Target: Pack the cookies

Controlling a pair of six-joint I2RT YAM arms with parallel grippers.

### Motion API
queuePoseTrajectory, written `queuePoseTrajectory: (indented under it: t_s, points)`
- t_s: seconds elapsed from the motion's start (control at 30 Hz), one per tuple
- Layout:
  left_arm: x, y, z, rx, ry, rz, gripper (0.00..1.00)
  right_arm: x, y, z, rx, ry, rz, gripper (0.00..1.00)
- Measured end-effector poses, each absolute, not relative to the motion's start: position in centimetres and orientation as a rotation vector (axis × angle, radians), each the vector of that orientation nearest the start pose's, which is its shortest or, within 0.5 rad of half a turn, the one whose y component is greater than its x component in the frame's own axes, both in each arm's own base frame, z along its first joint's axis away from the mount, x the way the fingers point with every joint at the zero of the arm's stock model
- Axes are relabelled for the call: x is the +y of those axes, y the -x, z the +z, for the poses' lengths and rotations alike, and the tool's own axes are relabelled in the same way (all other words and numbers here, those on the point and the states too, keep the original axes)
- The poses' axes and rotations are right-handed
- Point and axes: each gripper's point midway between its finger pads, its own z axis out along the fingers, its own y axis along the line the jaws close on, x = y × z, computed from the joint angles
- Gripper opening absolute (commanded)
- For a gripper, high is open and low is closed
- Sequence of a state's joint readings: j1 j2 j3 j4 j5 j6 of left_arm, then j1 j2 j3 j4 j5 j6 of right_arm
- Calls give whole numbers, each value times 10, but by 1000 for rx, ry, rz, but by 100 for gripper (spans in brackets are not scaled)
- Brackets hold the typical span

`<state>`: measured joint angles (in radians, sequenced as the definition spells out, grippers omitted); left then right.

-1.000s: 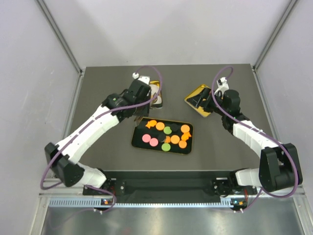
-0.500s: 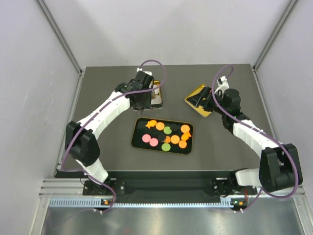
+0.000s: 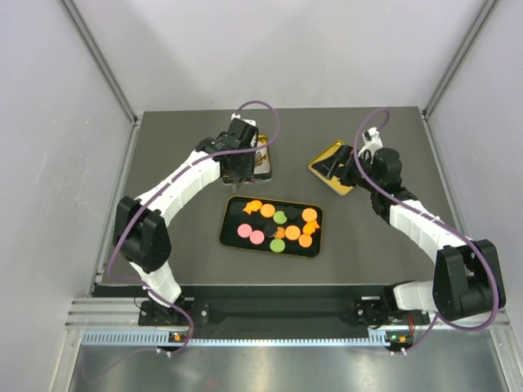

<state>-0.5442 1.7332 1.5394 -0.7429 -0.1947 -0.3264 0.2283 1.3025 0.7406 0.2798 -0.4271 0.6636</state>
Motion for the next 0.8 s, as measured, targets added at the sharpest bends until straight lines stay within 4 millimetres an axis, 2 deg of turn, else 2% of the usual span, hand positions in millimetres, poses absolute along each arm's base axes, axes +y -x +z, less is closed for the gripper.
queuePoseTrajectory:
  t_s: [0.2,0.47,0.8]
  points:
    - [-206,-382,163,2469,-198,-135,40,183,-362,194,1952,-110,1000,100]
    - [-209,-384,153,2486,-214,-140,43,182,-363,194,1952,-112,997,100]
    - [-209,-384,152,2487,-220,-137,53,182,-363,194,1952,-114,994,100]
